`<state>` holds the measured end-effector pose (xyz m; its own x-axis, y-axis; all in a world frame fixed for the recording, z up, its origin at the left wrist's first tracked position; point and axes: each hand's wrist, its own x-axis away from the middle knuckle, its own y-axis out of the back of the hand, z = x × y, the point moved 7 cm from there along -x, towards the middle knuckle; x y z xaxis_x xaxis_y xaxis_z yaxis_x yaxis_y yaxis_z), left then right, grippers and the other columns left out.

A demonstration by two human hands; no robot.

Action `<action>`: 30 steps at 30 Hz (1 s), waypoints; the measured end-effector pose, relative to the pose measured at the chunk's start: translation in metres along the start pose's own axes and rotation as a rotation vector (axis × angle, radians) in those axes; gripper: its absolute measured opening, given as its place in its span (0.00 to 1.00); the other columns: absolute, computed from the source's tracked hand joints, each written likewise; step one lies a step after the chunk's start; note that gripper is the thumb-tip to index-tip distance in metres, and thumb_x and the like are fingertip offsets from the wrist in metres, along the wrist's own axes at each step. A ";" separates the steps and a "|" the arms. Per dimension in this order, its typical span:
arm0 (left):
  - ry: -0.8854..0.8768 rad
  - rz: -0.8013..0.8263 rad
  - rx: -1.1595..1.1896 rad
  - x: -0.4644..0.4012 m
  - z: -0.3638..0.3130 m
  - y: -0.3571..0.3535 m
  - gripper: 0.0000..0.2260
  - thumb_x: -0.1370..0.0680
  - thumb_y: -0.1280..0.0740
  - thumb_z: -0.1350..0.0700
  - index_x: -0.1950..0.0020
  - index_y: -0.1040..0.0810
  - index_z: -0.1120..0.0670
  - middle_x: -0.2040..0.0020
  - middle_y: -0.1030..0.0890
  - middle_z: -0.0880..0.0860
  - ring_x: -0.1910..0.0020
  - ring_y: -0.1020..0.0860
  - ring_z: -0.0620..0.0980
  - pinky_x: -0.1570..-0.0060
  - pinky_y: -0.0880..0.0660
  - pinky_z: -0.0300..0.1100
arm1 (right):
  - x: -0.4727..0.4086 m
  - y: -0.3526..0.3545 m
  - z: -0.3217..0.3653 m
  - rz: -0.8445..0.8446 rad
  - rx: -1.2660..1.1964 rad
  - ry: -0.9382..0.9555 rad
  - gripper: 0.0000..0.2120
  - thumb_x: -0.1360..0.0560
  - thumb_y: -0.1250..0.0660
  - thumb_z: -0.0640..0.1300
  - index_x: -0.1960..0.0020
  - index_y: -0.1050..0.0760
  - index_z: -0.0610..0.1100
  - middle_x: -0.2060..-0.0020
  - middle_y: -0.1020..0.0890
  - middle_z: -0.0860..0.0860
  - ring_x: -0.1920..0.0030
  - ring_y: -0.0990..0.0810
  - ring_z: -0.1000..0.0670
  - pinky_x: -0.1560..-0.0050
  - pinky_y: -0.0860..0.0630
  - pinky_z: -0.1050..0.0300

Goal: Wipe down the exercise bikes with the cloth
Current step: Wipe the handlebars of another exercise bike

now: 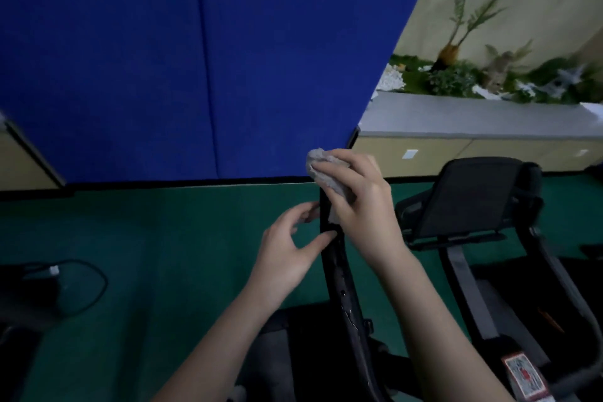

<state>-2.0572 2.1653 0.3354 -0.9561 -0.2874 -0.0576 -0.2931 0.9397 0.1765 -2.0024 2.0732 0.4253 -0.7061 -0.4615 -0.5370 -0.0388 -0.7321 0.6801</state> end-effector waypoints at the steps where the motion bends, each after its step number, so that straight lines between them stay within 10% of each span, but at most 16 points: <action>1: 0.002 -0.018 0.024 0.001 0.000 -0.001 0.17 0.29 0.25 0.57 0.42 0.23 0.47 0.48 0.21 0.39 0.48 0.25 0.30 0.46 0.31 0.27 | 0.000 -0.003 0.001 0.048 0.017 0.062 0.11 0.23 0.35 0.43 0.44 0.19 0.43 0.44 0.21 0.48 0.40 0.26 0.46 0.39 0.29 0.48; 8: 0.052 -0.126 0.174 0.001 0.006 -0.009 0.20 0.31 0.25 0.64 0.50 0.25 0.43 0.54 0.21 0.39 0.57 0.24 0.30 0.52 0.31 0.26 | -0.029 -0.008 -0.001 0.180 -0.053 0.000 0.09 0.22 0.37 0.44 0.52 0.18 0.42 0.54 0.21 0.54 0.48 0.22 0.48 0.46 0.31 0.65; 14: 0.049 -0.128 0.237 0.003 0.008 -0.010 0.18 0.30 0.26 0.64 0.46 0.23 0.48 0.53 0.20 0.41 0.57 0.24 0.31 0.53 0.32 0.25 | -0.008 -0.014 -0.050 -0.075 -0.341 -0.572 0.13 0.20 0.40 0.50 0.54 0.21 0.44 0.62 0.18 0.54 0.56 0.21 0.51 0.51 0.27 0.54; 30: 0.030 -0.063 0.249 0.004 0.009 -0.005 0.18 0.30 0.26 0.63 0.47 0.24 0.43 0.51 0.19 0.43 0.54 0.23 0.33 0.51 0.30 0.28 | 0.029 -0.018 -0.043 -0.092 -0.527 -0.794 0.14 0.17 0.45 0.46 0.53 0.23 0.44 0.56 0.17 0.46 0.54 0.19 0.49 0.52 0.25 0.56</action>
<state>-2.0600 2.1611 0.3260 -0.9369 -0.3483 -0.0309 -0.3454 0.9355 -0.0740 -1.9921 2.0509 0.3761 -0.9971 -0.0583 0.0495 0.0684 -0.9694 0.2357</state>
